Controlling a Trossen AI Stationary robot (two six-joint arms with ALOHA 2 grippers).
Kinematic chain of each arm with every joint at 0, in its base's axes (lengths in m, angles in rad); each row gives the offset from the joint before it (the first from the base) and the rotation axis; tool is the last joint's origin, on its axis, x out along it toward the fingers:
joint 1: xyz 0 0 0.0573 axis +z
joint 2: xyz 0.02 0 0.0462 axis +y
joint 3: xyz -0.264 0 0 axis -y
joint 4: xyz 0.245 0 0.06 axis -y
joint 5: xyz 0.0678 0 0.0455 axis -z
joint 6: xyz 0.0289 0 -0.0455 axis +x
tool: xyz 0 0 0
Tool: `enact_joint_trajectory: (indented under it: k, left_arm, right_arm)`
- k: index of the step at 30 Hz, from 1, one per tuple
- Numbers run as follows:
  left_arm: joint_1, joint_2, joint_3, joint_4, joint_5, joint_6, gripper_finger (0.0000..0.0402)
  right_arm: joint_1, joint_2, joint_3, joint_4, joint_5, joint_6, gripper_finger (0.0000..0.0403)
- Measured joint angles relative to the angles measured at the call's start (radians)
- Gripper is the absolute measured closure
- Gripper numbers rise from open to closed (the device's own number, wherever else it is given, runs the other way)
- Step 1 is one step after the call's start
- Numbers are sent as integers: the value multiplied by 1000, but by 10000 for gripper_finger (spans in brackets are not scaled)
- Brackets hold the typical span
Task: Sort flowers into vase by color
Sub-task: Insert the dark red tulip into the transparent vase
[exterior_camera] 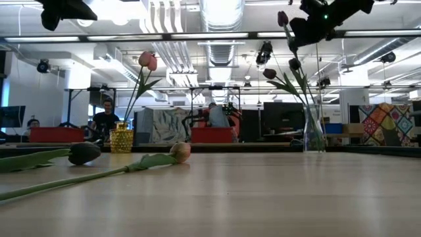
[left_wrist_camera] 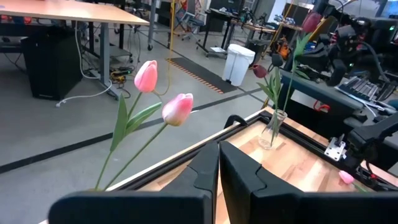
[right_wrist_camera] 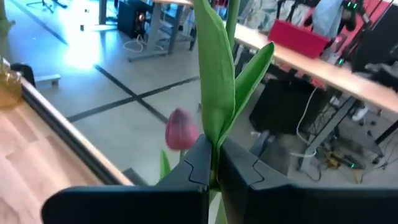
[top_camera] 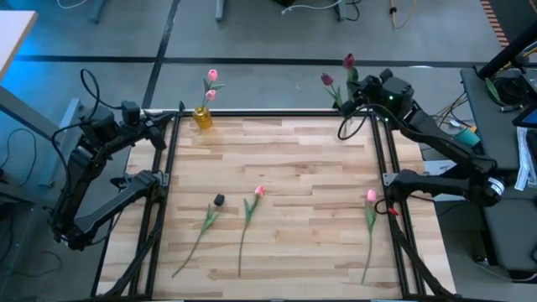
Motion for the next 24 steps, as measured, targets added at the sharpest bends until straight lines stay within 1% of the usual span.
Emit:
enact_joint_trajectory:
  k: [3, 6, 13, 18, 24]
  left_arm:
    - [0, 3, 0, 0, 0, 0, 402]
    - [0, 9, 0, -1, 0, -5, 402]
    - [0, 29, 0, -1, 2, -4, 402]
    - [0, 47, 0, 43, 8, -9, 402]
    - [-1, 67, 0, 50, 70, -57, 401]
  right_arm:
    - [0, 2, -11, -31, 0, 31, 385]
    - [0, 6, -11, -71, 1, 54, 369]
    - [0, 8, 2, -153, 8, 123, 303]
    - [0, 8, 46, -235, 9, 160, 260]
    - [0, 9, 145, -407, 10, 250, 235]
